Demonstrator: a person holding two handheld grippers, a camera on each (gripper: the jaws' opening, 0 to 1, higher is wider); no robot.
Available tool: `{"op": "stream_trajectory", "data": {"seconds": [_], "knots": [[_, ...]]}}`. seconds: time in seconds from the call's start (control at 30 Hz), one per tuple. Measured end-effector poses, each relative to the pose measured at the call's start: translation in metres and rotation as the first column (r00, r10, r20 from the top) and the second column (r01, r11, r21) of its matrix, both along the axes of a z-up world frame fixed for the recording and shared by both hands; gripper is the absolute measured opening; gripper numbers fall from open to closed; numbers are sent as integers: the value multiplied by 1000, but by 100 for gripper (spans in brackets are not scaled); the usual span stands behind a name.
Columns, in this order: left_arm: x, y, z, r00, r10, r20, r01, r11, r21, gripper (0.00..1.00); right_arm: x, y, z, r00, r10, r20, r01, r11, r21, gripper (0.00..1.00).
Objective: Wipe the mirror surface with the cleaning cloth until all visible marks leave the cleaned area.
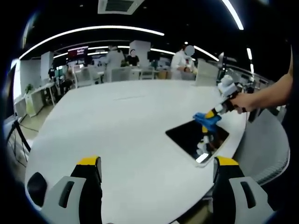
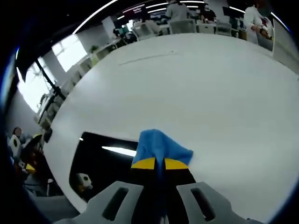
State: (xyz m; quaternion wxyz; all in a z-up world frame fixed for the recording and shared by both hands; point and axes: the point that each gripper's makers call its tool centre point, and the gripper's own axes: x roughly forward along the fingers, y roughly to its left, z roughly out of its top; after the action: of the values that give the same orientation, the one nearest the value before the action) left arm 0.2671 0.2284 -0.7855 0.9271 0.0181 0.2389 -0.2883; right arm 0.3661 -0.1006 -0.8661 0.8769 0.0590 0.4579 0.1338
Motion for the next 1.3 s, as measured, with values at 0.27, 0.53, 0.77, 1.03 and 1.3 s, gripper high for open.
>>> {"op": "stream_trajectory", "data": {"seconds": [0.27,0.53,0.77,1.03,1.3], "knots": [[1,3,-1,1000,4,2,-4,1000,1,100,1,26,0,999,27,-29,-26,999,29,0],[-1,6,-4,1000,6,-1,-6,1000,3,100,1,46,0,997,51,-56,-48,998,49,0],[1,7,-6,1000,6,-3,-6,1000,-1,99,3,57,-1,996,54,-66,-51,998,44,0],[2,7,-6,1000,6,-3,-6,1000,-6,99,3,73,-1,995,58,-84,-53,997,62,0],[2,13,-6,1000,16,-4,-16,1000,-7,100,4,96,-1,993,78,-93,-71,995,77,0]]}}
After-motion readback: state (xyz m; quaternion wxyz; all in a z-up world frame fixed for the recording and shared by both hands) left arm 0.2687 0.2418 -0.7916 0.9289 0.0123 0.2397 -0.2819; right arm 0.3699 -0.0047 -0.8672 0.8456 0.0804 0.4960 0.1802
